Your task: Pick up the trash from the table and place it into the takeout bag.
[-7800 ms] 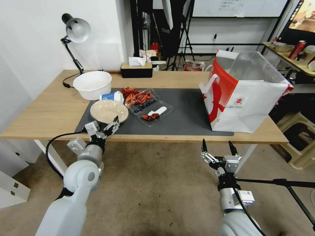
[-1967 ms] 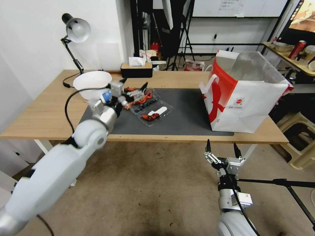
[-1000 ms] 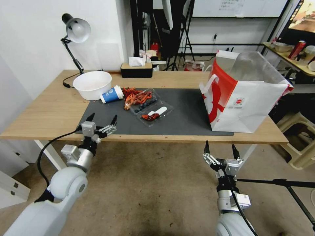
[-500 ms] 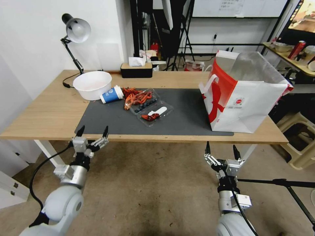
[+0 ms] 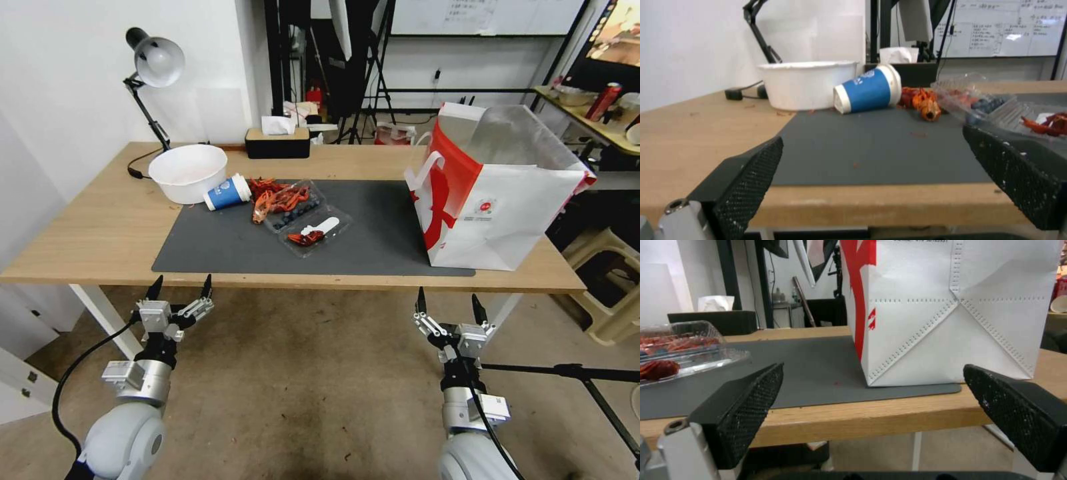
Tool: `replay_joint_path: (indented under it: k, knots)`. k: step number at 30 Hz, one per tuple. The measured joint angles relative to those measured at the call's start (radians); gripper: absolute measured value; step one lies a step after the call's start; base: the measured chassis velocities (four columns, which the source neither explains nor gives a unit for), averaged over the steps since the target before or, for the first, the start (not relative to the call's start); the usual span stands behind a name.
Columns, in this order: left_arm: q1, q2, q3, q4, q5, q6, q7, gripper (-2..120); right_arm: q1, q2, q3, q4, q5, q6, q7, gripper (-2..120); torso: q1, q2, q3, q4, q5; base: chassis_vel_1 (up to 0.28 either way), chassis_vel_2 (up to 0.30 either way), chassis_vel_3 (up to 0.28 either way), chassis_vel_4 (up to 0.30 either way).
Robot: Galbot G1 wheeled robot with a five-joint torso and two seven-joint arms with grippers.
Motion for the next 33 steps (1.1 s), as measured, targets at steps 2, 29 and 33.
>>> replay_joint_path:
  k: [2, 29, 33]
  knots:
    - [-0.017, 0.011, 0.004, -0.003, 0.0, 0.008, 0.0, 100, 0.0, 0.001, 0.0, 0.0, 0.0, 0.001, 0.0, 100, 0.0, 0.0, 0.0, 0.0, -0.0001, 0.0, 0.0, 0.0, 0.0]
    - [-0.367, 0.19, 0.199, 0.105, -0.119, 0.157, 0.013, 100, 0.015, 0.019, -0.012, -0.013, -0.016, -0.003, -0.001, 100, 0.0, 0.0, 0.0, -0.0001, -0.0001, 0.0, 0.0, 0.0, 0.0]
    - [-0.451, 0.217, 0.231, 0.146, -0.149, 0.181, 0.026, 100, 0.019, 0.024, -0.015, -0.016, -0.02, -0.004, -0.001, 100, 0.0, 0.0, 0.0, -0.0001, 0.0002, 0.0, 0.0, 0.0, 0.0]
